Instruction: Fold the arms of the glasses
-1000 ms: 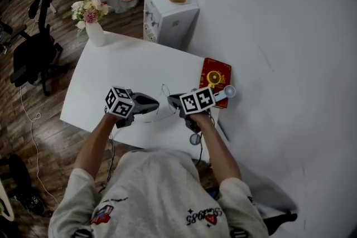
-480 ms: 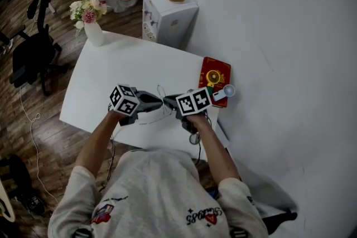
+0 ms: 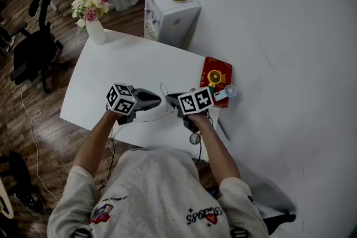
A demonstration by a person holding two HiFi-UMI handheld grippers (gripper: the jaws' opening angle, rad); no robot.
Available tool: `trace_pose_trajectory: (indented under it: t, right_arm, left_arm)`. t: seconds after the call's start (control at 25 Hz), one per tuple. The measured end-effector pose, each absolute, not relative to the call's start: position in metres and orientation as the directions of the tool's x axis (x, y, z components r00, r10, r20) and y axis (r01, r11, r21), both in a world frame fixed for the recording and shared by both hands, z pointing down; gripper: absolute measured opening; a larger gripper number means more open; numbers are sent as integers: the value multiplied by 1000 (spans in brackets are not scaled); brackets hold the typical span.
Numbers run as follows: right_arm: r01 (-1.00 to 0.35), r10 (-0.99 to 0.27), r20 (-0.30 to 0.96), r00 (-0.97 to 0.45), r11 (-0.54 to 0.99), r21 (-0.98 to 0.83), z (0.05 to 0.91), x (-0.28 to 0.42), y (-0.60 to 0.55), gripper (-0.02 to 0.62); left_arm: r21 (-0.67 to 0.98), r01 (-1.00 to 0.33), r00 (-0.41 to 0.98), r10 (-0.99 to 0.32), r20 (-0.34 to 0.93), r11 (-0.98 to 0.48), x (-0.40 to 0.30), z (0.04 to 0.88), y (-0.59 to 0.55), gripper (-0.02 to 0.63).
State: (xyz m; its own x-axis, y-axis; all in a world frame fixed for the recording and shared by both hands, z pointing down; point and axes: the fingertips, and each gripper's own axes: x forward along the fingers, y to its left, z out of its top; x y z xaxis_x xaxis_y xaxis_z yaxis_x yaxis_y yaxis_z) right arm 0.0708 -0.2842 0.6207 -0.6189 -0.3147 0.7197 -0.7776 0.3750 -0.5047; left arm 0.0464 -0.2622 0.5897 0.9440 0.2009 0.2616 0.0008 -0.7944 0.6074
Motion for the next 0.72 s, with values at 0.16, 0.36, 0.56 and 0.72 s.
trace_pose_trajectory:
  t: [0.16, 0.36, 0.56, 0.72]
  right_arm:
    - [-792, -343, 720, -604, 359, -493, 622, 82, -292, 26]
    - [-813, -392, 713, -581, 317, -488, 623, 96, -303, 28]
    - [-823, -405, 717, -568, 313, -475, 632, 98, -311, 26]
    - [-822, -417, 708, -569, 301, -483, 632, 94, -317, 26]
  left_arm:
    - [564, -80, 960, 88, 265, -822, 25, 583, -274, 56]
    - [544, -231, 964, -113, 241, -807, -10, 579, -287, 141]
    - [623, -361, 929, -324, 178, -694, -44, 594, -287, 221]
    - [699, -407, 887, -437, 149, -588, -61, 614, -264, 272]
